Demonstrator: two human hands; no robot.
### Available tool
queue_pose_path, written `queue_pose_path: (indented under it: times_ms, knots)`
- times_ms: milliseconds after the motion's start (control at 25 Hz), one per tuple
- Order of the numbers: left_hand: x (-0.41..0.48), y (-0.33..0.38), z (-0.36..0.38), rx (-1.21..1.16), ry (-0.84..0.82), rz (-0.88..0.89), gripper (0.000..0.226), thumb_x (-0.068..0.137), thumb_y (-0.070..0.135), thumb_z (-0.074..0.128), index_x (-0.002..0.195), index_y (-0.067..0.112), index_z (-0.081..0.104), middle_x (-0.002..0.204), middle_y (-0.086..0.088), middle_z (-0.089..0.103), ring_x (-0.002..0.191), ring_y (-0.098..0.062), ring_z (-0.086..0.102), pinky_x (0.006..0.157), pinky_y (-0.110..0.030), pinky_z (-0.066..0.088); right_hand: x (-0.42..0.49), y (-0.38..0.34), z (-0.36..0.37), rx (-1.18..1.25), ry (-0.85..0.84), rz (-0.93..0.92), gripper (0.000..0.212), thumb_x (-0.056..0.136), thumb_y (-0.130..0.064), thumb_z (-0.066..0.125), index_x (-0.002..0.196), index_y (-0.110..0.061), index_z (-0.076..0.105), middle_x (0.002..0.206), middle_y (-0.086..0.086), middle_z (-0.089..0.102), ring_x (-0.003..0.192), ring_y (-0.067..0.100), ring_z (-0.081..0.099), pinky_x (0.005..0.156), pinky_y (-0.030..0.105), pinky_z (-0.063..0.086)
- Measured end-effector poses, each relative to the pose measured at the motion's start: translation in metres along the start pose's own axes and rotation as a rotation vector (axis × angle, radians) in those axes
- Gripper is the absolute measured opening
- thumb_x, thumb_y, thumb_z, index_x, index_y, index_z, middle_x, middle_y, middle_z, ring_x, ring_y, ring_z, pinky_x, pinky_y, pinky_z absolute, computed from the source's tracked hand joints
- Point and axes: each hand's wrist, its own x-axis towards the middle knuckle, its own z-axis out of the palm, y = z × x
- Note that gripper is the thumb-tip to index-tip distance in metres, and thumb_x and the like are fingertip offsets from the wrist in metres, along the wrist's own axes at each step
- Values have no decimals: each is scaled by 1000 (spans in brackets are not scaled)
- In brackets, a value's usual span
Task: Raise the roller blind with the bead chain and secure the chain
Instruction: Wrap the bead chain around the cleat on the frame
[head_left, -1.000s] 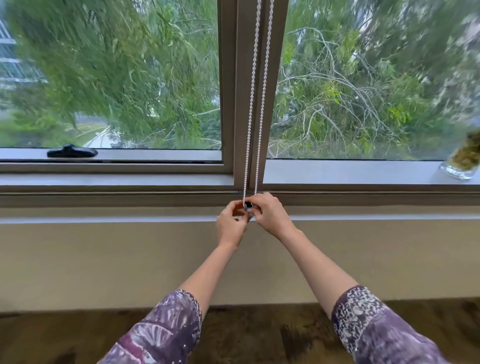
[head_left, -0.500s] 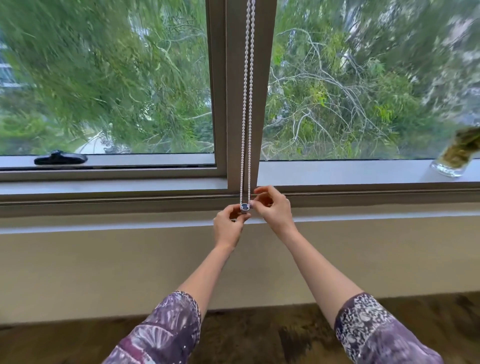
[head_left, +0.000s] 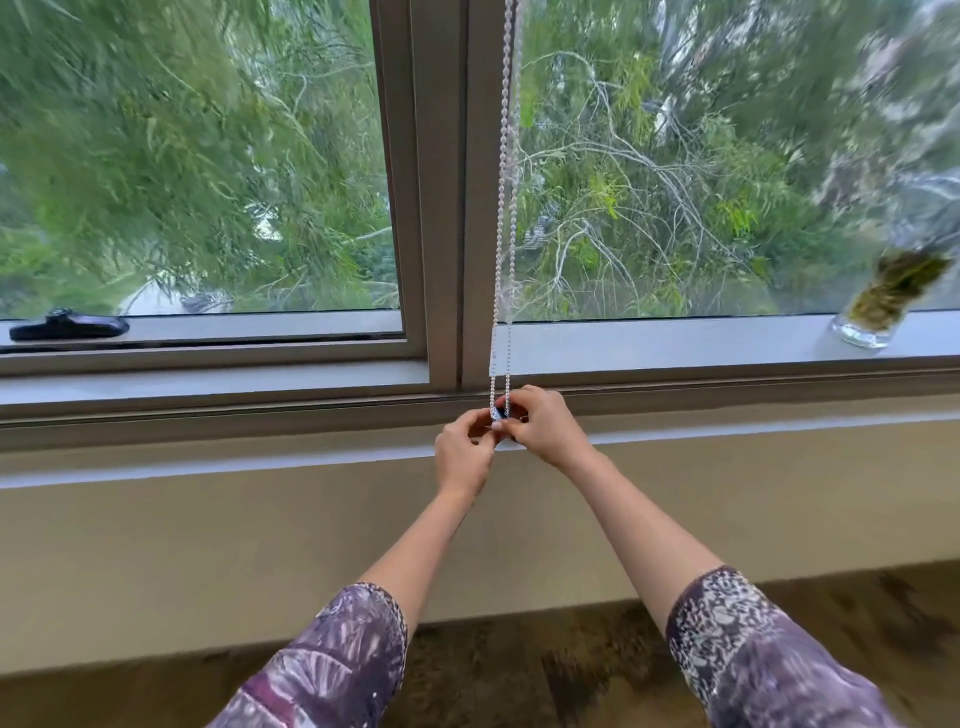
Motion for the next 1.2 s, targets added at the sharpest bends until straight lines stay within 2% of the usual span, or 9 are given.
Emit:
queue_pose_path:
  times_ms: [80,200,280,520,720,880,1080,1200]
  knots:
    - [0,-3,5,-7,6,-13,22,78,16,72,100,19,70,91,4,75,87,-9,70,84,-35,57,1,7,-5,-32,18,4,21,79,-20,71,90,-3,68,84,14,64,79,29,59,76,40,48]
    - [-2,-10,12,45,15,-47,36,75,18,76,110,16,65,105,0,73,98,-13,67,91,-33,53,-1,20,-12,-57,62,35,22,81,-20,69,91,0,66,82,15,62,78,31,57,76,44,48]
    - [-2,-13,18,123,8,-54,44,75,21,76,116,14,63,113,-3,70,106,-15,64,95,-31,50,-2,27,-16,-53,98,43,20,81,-19,70,91,-2,66,81,15,62,76,31,57,75,44,49]
    - [11,-12,38,269,-45,-89,58,75,30,76,127,16,56,125,-7,66,119,-26,57,103,-39,41,0,35,-25,-65,118,48,19,81,-19,70,94,-6,67,85,12,65,79,29,61,75,40,49]
    - [20,-19,57,378,-3,-101,37,75,38,72,108,24,61,105,-3,73,100,-26,63,89,-38,32,1,40,-25,-60,126,38,21,79,-22,72,94,-7,67,84,8,66,77,24,60,73,37,50]
    - [25,-23,63,392,51,-109,24,77,38,68,96,27,59,96,-1,76,94,-26,65,89,-39,29,2,41,-24,-55,124,39,22,80,-21,71,97,-7,67,86,10,66,80,26,62,75,40,50]
    - [17,-28,54,270,38,-1,26,78,35,70,97,25,56,93,4,75,93,-24,67,92,-39,35,-1,43,-19,-60,124,-3,19,81,-17,69,95,-5,65,85,10,63,80,27,59,73,37,48]
    - [12,-28,36,270,31,82,29,79,34,72,104,23,63,94,1,76,93,-25,67,92,-37,43,-5,36,-14,-74,94,-60,17,82,-14,67,95,-4,63,87,11,62,83,27,58,74,34,45]
